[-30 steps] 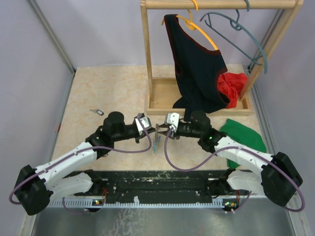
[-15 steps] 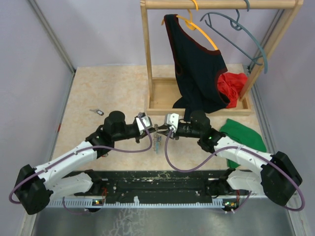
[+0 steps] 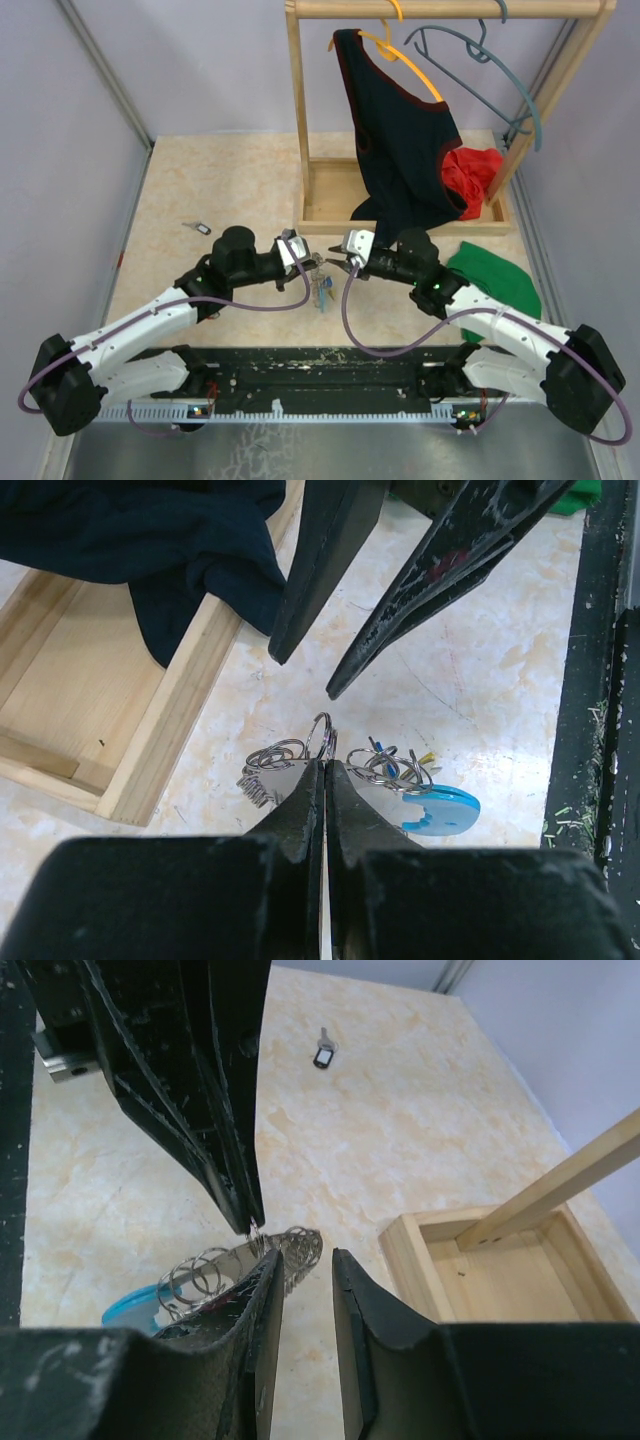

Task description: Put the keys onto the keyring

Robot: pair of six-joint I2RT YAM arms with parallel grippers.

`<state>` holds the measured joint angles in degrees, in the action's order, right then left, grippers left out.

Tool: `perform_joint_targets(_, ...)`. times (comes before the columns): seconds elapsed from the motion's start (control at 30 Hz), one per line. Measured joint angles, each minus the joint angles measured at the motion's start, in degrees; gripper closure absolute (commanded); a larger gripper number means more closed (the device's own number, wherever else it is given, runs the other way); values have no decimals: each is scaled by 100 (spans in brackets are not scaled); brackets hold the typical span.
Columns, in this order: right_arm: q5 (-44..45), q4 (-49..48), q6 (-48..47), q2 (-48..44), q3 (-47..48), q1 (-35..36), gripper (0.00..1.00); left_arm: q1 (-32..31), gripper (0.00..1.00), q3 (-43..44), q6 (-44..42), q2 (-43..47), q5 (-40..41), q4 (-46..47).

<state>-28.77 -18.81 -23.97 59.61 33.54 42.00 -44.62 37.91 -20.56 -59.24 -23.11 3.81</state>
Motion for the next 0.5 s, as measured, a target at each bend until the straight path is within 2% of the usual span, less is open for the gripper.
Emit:
perform_joint_targets(0.27, 168, 326, -164, 249, -103, 0, 69, -2, 100, 0, 0, 0, 2, 0)
perform_joint_targets(0.5, 142, 350, -197, 428, -92, 0, 69, -2, 100, 0, -2, 0, 0, 0)
